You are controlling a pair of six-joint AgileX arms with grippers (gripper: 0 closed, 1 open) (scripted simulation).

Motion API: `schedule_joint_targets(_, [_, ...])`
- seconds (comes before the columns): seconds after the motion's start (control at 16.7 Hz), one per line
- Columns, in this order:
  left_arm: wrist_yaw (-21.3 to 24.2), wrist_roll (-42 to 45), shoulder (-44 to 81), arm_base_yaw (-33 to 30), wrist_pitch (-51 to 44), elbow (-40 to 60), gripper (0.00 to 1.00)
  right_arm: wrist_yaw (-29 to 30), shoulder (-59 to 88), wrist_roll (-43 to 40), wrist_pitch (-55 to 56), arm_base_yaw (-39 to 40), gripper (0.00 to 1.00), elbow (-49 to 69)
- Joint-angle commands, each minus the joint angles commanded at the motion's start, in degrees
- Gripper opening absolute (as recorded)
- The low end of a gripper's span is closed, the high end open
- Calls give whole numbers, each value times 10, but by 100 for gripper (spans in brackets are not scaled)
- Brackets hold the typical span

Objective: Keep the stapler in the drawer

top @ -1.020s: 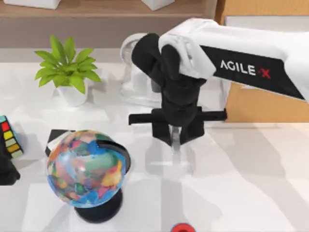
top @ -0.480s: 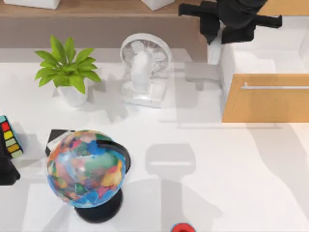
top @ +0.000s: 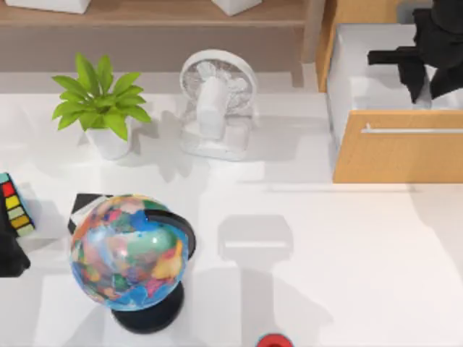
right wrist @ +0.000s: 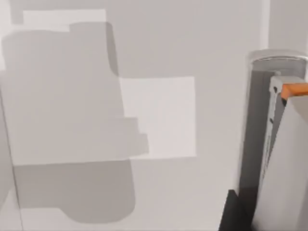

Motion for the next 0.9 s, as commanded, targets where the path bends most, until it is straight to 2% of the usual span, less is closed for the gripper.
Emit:
schedule_joint_targets(0.24, [0, 0, 0, 0, 0, 0, 100, -22, 47, -22, -27, -3, 0, 10])
schedule_joint_targets(0.9, [0, 0, 0, 0, 0, 0, 100, -21, 45, -22, -14, -2, 0, -3])
